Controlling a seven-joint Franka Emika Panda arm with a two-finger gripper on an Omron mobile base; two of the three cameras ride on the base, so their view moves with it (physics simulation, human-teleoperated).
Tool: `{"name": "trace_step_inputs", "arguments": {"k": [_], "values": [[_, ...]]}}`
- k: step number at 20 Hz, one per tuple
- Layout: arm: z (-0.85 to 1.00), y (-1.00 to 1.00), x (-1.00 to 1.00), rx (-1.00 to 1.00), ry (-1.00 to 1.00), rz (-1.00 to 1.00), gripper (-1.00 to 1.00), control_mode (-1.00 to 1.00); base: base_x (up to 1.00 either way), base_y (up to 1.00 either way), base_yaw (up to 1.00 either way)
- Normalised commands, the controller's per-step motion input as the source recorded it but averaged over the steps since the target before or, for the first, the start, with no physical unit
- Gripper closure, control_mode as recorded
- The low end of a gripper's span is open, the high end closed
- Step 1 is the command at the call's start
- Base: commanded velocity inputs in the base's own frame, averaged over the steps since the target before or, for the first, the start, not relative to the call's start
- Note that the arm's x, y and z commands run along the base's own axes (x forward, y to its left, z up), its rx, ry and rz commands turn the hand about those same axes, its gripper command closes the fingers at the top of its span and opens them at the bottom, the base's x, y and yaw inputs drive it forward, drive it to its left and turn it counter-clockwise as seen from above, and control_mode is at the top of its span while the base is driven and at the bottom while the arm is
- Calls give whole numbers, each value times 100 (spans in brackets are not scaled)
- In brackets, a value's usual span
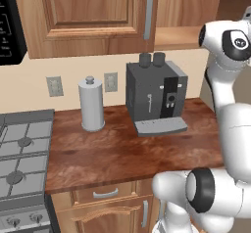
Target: Open the cabinet. Pick the sponge and place it next to the sink. Then close the cabinet.
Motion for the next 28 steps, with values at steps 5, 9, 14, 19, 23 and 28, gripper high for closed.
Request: {"name": "trace_step_inputs", "arguments": {"k": [5, 9, 14, 19, 23, 28], "values": [[0, -51, -1, 0, 0, -10, -100, -100, 0, 0, 0], [0, -44, 0, 0, 0, -7, -100, -100, 0, 0, 0], [0, -31, -3, 2, 0, -4, -100, -100, 0, 0, 0], [4, 1, -17, 15, -6, 0, -100, -100, 0, 0, 0], [13, 8, -27, 25, -15, 0, -100, -100, 0, 0, 0], [10, 25, -25, 24, -17, 0, -100, -100, 0, 0, 0]]}}
